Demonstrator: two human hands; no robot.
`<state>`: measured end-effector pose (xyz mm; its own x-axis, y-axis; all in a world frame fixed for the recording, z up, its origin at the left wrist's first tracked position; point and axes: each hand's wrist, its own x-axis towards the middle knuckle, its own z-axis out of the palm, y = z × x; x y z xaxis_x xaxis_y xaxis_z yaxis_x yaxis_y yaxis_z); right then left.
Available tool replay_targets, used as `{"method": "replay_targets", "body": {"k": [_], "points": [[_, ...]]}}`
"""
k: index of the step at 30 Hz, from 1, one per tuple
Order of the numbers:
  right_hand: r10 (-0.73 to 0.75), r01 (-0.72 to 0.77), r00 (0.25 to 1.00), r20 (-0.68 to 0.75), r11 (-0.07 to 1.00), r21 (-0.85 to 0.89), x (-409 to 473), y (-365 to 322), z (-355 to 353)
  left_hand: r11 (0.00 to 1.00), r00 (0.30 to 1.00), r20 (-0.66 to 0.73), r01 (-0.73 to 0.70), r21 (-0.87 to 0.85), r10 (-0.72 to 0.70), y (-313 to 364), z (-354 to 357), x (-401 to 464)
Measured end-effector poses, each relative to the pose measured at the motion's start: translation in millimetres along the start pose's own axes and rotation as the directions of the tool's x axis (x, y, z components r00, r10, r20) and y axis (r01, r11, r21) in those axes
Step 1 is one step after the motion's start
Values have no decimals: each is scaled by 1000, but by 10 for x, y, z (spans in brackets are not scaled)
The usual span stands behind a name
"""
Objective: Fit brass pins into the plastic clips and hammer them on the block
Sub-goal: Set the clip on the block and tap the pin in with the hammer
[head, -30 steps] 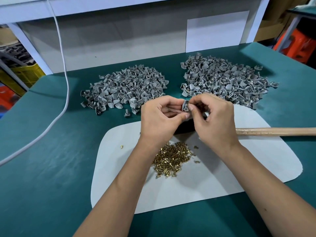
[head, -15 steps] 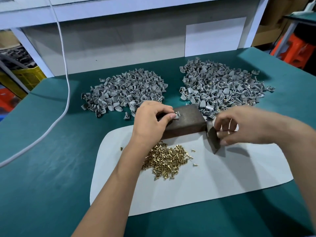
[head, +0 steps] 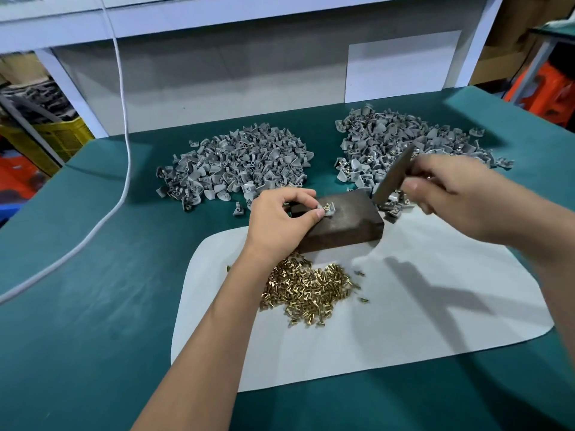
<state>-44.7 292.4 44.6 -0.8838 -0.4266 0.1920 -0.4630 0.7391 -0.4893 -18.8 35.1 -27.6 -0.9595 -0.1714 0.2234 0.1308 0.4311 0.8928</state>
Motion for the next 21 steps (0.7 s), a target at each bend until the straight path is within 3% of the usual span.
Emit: {"method": "replay_targets", "body": {"k": [2,4,7,9,14,15,18,21], "points": [[-20,28,996,-89,996,90,38,-115,32,1000,1000,0,-15,9,15,-11,8,10],[-9,15,998,-58,995,98,89,-206,112,1000,1000,1,-10,0,10,-9,15,12],[-27,36,997,75,992,-118,170,-345,214,1000,1000,2,1,-7,-1,-9,20,6],[-70,82,995,73,980,-179,215,-444,232,1000,1000,7,2,-12,-1,-15,17,2],[-206,162,938,-279,972,-173,228,-584,255,1000,1000,10,29,-11,-29,0,15,7],[-191,139,947,-259,968,-207,220,-602,291,1000,1000,13,28,-8,-28,-1,15,7],[1,2,1000,10,941,-339,190,-589,415,999,999,26,33,-16,-33,3,16,1],[18,-13,1000,10,920,-392,215,-565,313,999,999,21,40,-15,-40,16,9,-2]]}}
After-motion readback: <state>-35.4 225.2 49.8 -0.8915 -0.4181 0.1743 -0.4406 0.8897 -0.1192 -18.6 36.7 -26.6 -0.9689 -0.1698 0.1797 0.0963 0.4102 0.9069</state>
